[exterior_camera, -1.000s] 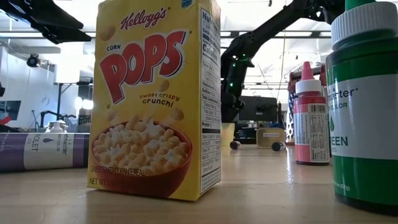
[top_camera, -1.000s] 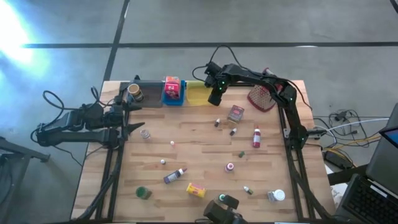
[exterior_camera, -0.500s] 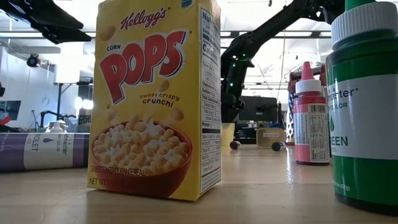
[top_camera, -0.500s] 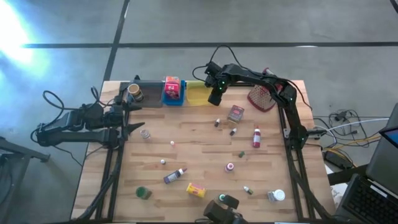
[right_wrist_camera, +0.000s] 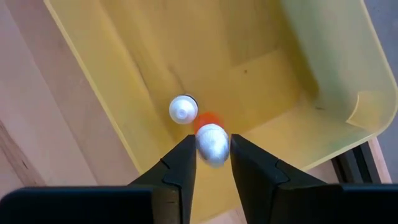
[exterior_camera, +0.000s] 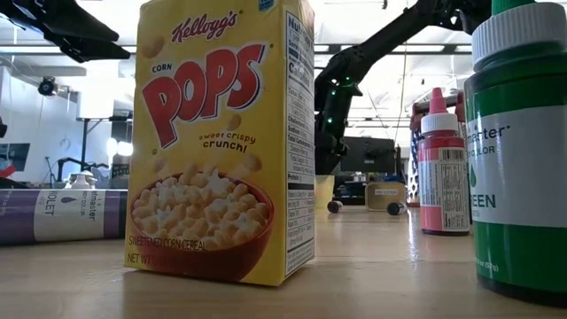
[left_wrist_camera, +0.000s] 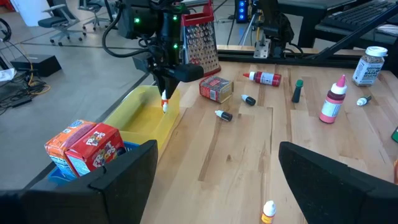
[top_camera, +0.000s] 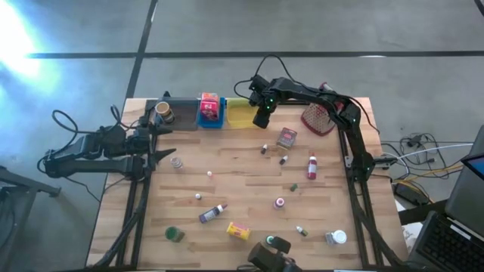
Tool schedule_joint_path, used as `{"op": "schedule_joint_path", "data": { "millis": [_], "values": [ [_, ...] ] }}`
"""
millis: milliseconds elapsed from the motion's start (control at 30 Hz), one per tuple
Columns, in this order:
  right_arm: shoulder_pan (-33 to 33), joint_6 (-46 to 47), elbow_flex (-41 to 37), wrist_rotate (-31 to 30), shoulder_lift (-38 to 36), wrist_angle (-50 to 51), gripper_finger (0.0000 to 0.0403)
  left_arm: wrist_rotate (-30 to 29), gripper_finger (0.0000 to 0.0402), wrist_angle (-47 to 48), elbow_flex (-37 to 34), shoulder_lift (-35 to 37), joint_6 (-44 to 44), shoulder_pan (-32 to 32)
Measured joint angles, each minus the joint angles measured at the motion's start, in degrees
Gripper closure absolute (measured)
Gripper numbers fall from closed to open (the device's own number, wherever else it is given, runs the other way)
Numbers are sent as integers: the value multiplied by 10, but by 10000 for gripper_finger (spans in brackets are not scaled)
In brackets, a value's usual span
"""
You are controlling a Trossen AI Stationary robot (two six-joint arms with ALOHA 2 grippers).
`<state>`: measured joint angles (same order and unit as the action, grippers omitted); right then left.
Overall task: Pick & Place Kitchen Items
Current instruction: Put the right orange food coloring bottle into the yellow bin, then adjust the yellow bin on the table
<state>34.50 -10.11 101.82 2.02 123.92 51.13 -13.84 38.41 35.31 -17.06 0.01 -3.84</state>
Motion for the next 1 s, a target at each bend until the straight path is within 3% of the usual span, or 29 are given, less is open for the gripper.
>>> {"op": "schedule_joint_path", "data": {
  "millis": [200, 567, 733, 833, 1000],
  "values": [
    [1, 0, 0, 0, 0, 0, 298, 0, 62, 0, 0, 0, 0, 0],
    [0, -4, 29, -5, 0, 14, 330, 0, 62, 0, 0, 0, 0, 0],
    [0, -4, 93, -9, -1, 57, 346, 0, 62, 0, 0, 0, 0, 0],
    [3, -2, 128, -49, -1, 104, 359, 0, 62, 0, 0, 0, 0, 0],
    [25, 35, 137, -61, -2, 162, 391, 0, 62, 0, 0, 0, 0, 0]
  ]
}}
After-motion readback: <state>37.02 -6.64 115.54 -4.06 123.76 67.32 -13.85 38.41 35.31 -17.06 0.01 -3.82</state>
